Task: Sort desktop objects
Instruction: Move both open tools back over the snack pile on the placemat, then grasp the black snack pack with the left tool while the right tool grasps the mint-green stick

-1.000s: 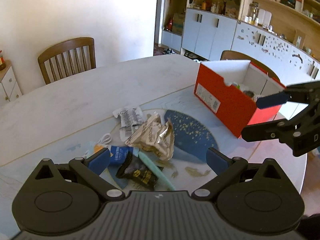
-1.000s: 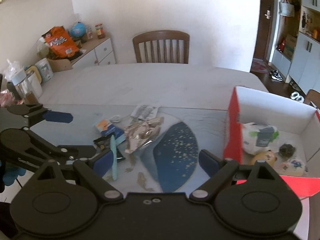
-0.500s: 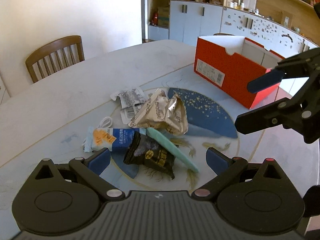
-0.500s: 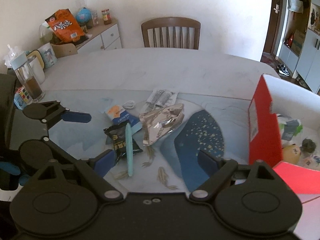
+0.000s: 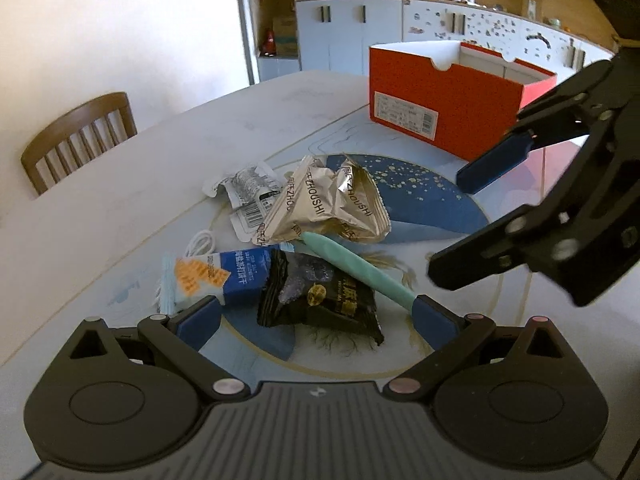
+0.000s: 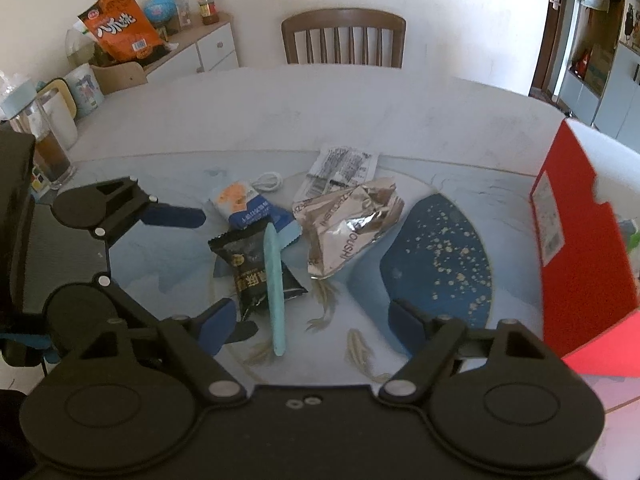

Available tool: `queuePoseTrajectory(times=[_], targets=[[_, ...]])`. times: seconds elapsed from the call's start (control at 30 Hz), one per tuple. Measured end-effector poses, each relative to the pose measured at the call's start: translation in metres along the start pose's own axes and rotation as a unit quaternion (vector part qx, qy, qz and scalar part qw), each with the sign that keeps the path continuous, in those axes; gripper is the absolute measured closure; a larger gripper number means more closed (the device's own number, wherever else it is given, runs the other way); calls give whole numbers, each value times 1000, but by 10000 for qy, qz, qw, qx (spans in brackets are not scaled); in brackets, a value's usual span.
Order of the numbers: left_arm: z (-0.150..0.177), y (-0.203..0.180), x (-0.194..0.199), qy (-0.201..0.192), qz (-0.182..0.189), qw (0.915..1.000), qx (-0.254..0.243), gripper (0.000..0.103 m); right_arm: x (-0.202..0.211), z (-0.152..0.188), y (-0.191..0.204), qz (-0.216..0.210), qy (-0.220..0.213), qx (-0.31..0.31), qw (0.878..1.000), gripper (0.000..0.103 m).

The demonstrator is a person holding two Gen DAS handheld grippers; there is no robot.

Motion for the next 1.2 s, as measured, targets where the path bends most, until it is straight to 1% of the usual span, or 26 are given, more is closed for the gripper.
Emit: queuePoseTrajectory(times=[0.07, 0.2, 0.33, 0.5, 0.63, 0.73, 0.8, 0.83, 0.87, 1.03, 1.1, 1.13, 1.2], targets=[[1, 1, -3, -16, 32, 10000, -44, 1, -6, 0, 2, -42, 89, -26, 9999, 30], [1, 2, -9, -28, 100, 9999, -99, 1, -16, 0, 5, -52, 165, 18, 9998, 35], [2, 2, -12, -62, 176, 9997, -127, 2, -26, -2, 2, -97, 336, -91, 9993, 48], [3, 1, -16, -82, 160, 9997, -193, 2, -33, -2, 2, -125, 441, -98, 9989, 51], [2, -3, -17, -134, 65, 9994, -309, 3, -38, -1, 2, -164, 501, -138, 9985, 59], [0, -5, -18, -156, 69, 9992, -374, 9, -40, -2, 3, -165, 505, -118, 9985, 63], [-1, -7, -19, -144, 63, 9990, -427, 12, -41, -2, 3, -164, 514, -112, 9985, 69], [-1, -8, -20, -144, 83, 9989, -444, 15, -42, -2, 2, -183, 531, -126, 9983, 72], [-2, -9, -20, -141, 97, 9988, -453, 18, -41, -2, 3, -192, 536, -127, 9983, 74], [-3, -12, -21, -119, 79, 9988, -473, 23, -43, -2, 4, -208, 528, -139, 9983, 80], [-4, -12, -19, -135, 76, 9988, -471, 27, -42, -3, 4, -258, 514, -182, 9982, 86], [-4, -13, -18, -135, 75, 9987, -486, 31, -42, -4, 4, -276, 503, -179, 9982, 88], [-5, -15, -17, -129, 48, 9985, -533, 35, -40, -4, 6, -238, 482, -112, 9985, 88]])
Point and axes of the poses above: each gripper's, at about its wrist camera, not at the fingertips, and x roughly against the way its jaws point, y to its left, z to its underside, the point moved 4 cm from there along -x, roughly the way its jaws point, and after that the axes turned 12 degrees about -x, right-handed, at the moved point
